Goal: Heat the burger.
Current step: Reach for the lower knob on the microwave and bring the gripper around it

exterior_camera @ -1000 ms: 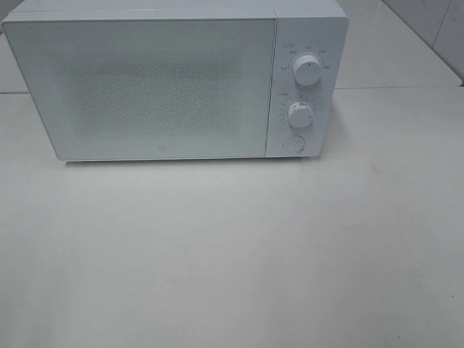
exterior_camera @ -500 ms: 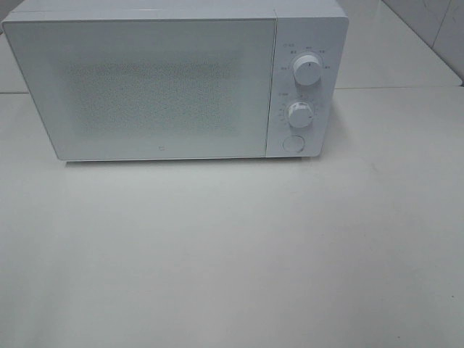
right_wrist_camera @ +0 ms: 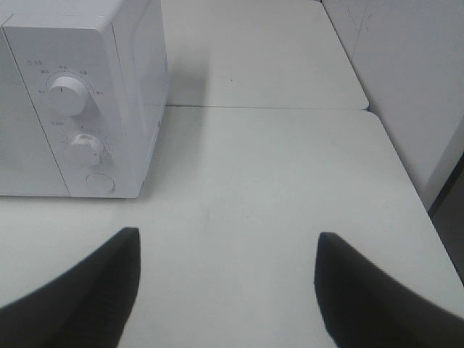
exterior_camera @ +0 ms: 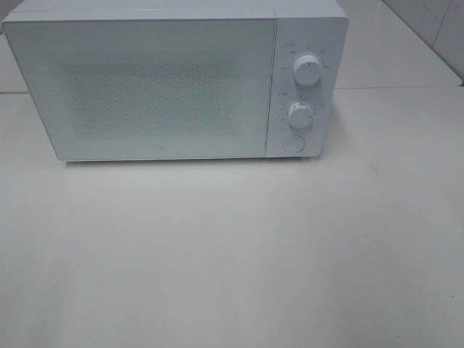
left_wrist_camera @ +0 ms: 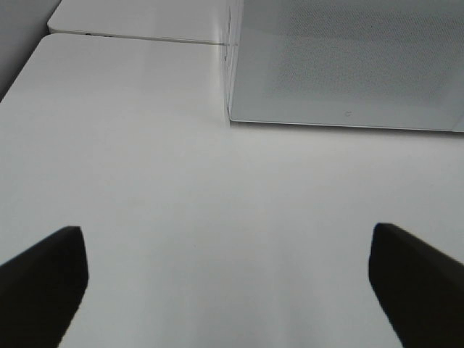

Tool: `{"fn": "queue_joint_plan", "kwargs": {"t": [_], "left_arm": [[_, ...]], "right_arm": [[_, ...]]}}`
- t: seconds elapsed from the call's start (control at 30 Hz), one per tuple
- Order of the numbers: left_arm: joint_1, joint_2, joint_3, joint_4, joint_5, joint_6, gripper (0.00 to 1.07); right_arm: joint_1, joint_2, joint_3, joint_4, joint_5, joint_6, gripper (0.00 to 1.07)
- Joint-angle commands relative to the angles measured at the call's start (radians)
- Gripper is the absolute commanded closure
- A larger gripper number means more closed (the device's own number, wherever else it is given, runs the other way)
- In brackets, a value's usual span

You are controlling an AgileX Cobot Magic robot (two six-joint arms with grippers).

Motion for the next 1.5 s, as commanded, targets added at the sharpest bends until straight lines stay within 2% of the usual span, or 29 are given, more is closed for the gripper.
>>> {"fn": "queue_joint_plan", "kwargs": {"t": [0.03,0.8,0.83,0.9,0.97,1.0,1.03,1.07,1.2,1.33,1.37,1.47,1.5], "left_arm": [[0.004,-0.022,0.005,-0.005,-0.007,-0.003,0.09],[0.004,-0.022,0.005,-0.005,-0.007,-0.003,0.09],[0.004,-0.022,0.005,-0.005,-0.007,-0.003,0.09],[0.004,-0.022,0.005,-0.005,-0.007,-0.003,0.09],[0.004,-0.022,0.005,-0.005,-0.007,-0.003,0.09],[0.004,-0.022,0.005,-0.005,-0.007,-0.003,0.09],[0.004,-0.022,0.005,-0.005,-0.007,-0.003,0.09],[0.004,-0.022,0.005,-0.005,-0.007,-0.003,0.09],[0.004,-0.022,0.005,-0.005,-0.007,-0.003,0.09],[0.004,-0.022,0.005,-0.005,-0.007,-0.003,0.09],[0.004,-0.022,0.005,-0.005,-0.007,-0.003,0.09],[0.004,-0.022,0.005,-0.005,-0.007,-0.003,0.09],[0.004,-0.022,0.005,-0.005,-0.007,-0.003,0.09]], "right_arm": [[0.0,0.058,-0.01,-0.007,-0.089,-0.011,0.41],[0.0,0.513,-0.006,-0.003,-0.42,0.03,0.41],[0.0,0.538,0.013,-0.003,-0.505,0.03,0.41],[0.0,0.551,0.029,-0.003,-0.547,0.03,0.41],[0.0,0.587,0.081,-0.002,-0.718,0.03,0.41],[0.0,0.587,0.081,-0.002,-0.718,0.03,0.41],[0.0,0.615,0.12,0.0,-0.847,0.029,0.41],[0.0,0.628,0.132,0.0,-0.895,0.029,0.41],[0.0,0.677,0.159,0.002,-0.979,0.029,0.41],[0.0,0.773,0.171,0.072,-1.063,-0.008,0.41],[0.0,0.814,0.191,0.11,-1.153,-0.043,0.41],[0.005,0.837,0.204,0.135,-1.209,-0.057,0.41],[0.036,0.883,0.228,0.195,-1.31,-0.096,0.41]]}}
